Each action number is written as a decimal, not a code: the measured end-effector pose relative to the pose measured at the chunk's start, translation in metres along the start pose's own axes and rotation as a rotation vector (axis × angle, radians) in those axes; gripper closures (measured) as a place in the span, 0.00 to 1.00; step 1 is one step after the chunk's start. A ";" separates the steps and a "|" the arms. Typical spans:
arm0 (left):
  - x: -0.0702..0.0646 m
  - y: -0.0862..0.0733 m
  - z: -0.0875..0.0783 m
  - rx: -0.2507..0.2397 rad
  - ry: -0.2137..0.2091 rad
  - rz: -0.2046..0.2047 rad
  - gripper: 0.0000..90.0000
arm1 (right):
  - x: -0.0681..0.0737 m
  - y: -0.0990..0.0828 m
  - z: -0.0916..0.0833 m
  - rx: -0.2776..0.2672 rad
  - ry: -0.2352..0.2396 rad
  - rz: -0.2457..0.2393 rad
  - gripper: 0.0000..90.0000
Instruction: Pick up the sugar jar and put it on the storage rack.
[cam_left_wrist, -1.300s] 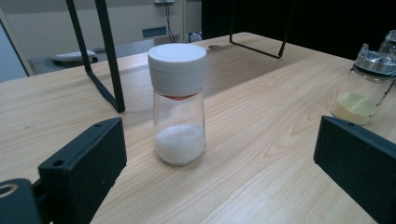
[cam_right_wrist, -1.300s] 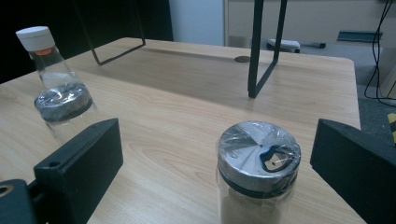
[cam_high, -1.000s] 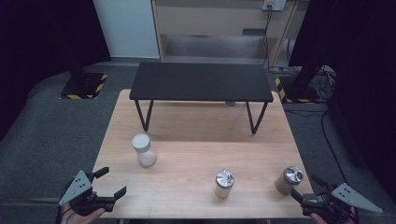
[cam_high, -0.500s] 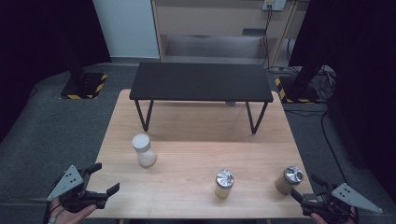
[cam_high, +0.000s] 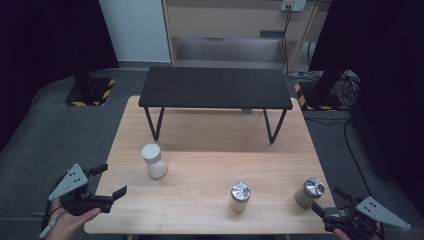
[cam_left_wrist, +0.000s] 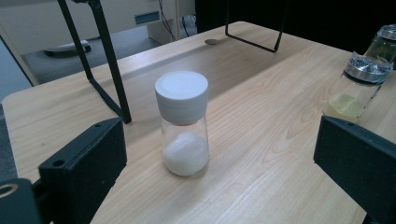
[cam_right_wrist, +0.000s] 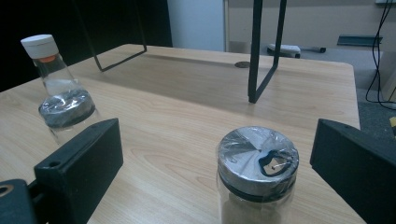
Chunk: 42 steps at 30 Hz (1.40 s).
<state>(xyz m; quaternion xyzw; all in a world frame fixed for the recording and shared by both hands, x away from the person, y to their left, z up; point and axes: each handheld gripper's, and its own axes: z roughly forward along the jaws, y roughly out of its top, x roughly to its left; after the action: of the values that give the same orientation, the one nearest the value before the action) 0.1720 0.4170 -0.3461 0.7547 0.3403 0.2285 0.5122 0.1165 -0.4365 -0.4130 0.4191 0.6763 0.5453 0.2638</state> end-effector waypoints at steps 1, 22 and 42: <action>0.002 0.002 0.001 -0.001 -0.002 -0.004 0.02 | 0.000 0.000 0.000 0.000 0.000 0.000 0.03; 0.022 0.019 0.031 0.024 -0.016 -0.006 0.01 | 0.000 0.000 -0.001 -0.005 -0.002 -0.001 0.03; 0.032 0.024 0.077 0.039 -0.048 -0.019 0.02 | 0.000 -0.001 -0.001 -0.009 -0.002 -0.002 0.03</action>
<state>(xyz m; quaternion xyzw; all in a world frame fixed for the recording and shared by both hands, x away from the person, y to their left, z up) 0.2535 0.3874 -0.3525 0.7666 0.3393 0.1987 0.5077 0.1155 -0.4371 -0.4135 0.4177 0.6741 0.5476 0.2669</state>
